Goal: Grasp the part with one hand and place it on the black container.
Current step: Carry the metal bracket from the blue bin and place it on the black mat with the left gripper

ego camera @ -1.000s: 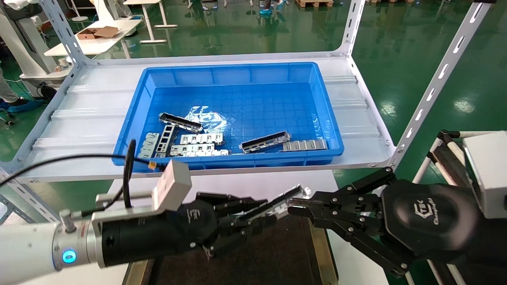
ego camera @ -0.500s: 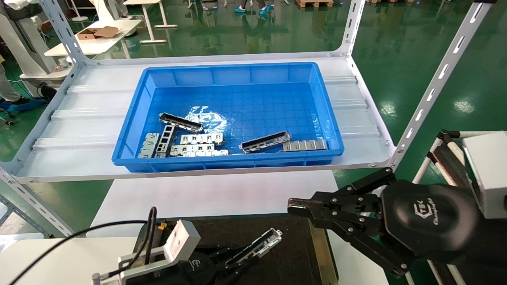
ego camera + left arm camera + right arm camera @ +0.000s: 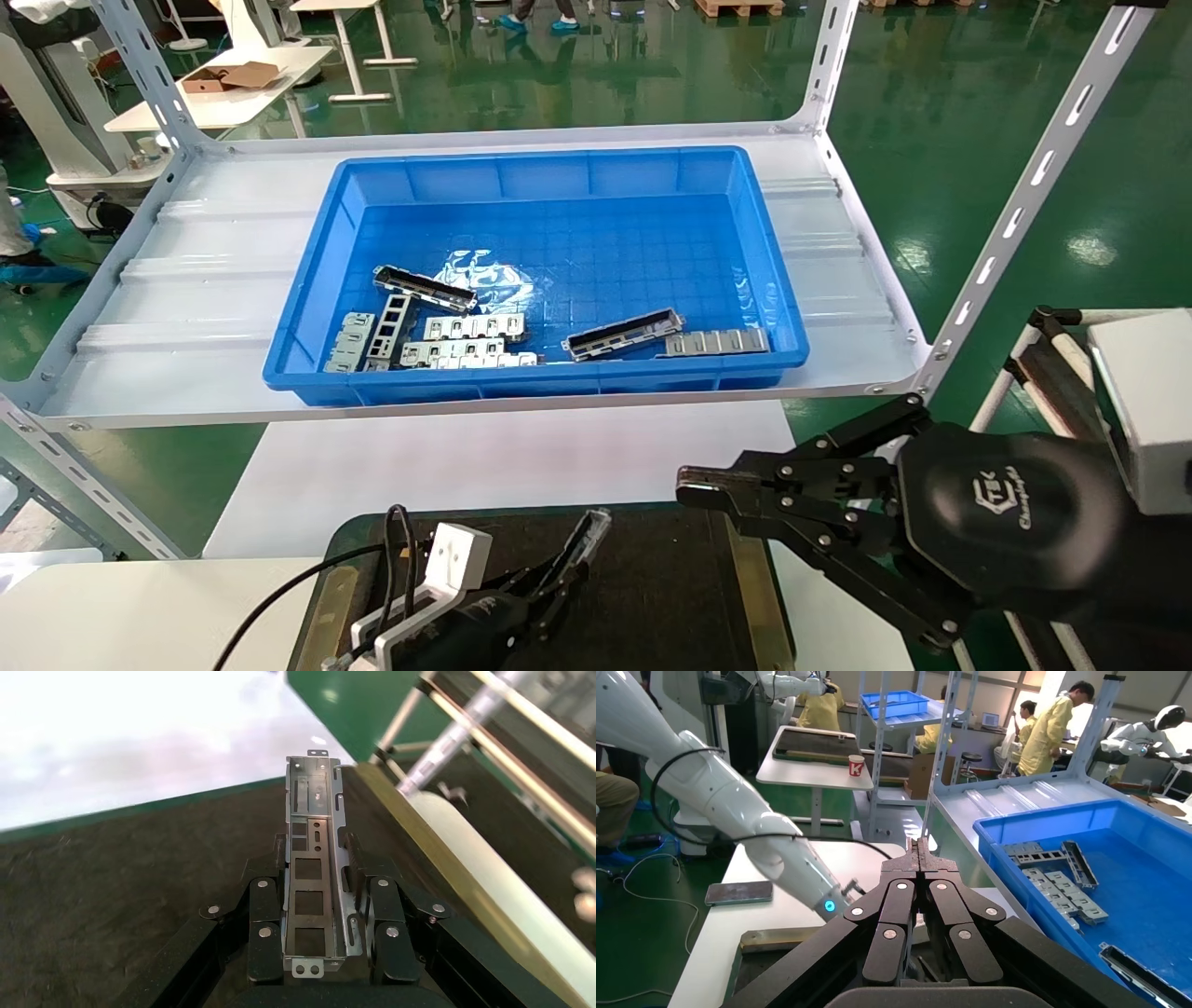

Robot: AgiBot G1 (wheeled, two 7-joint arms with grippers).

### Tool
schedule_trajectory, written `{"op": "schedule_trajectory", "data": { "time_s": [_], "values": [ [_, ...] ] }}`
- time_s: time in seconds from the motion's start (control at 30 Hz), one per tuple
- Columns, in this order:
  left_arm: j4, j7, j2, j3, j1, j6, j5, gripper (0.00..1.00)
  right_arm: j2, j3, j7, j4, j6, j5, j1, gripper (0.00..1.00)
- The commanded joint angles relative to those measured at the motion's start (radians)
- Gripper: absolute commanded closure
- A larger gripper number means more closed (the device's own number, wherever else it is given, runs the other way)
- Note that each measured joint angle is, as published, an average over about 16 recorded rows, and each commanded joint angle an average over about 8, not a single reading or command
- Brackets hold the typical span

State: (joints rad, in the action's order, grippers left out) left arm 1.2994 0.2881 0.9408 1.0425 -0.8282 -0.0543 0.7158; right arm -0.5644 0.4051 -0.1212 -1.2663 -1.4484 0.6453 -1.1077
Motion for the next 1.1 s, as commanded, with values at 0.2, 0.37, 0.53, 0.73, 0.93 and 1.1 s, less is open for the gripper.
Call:
{"op": "schedule_trajectory", "data": {
  "time_s": [0.2, 0.37, 0.53, 0.73, 0.93, 1.1],
  "values": [
    [-0.022, 0.05, 0.089, 0.052, -0.009, 0.206, -0.058, 1.0, 0.0, 0.0, 0.0, 0.0, 0.0, 0.0, 0.0, 1.0],
    [-0.033, 0.054, 0.15, 0.084, -0.022, 0.334, -0.11, 1.0, 0.0, 0.0, 0.0, 0.0, 0.0, 0.0, 0.0, 1.0],
    [-0.037, 0.044, 0.193, 0.105, -0.033, 0.417, -0.149, 1.0, 0.0, 0.0, 0.0, 0.0, 0.0, 0.0, 0.0, 1.0],
    [-0.045, 0.038, 0.22, 0.112, -0.037, 0.468, -0.166, 1.0, 0.0, 0.0, 0.0, 0.0, 0.0, 0.0, 0.0, 1.0],
    [-0.067, 0.04, 0.235, 0.108, -0.031, 0.485, -0.158, 1.0, 0.0, 0.0, 0.0, 0.0, 0.0, 0.0, 0.0, 1.0],
    [-0.091, 0.047, 0.244, 0.102, -0.023, 0.479, -0.14, 1.0, 0.0, 0.0, 0.0, 0.0, 0.0, 0.0, 0.0, 1.0]
  ]
}}
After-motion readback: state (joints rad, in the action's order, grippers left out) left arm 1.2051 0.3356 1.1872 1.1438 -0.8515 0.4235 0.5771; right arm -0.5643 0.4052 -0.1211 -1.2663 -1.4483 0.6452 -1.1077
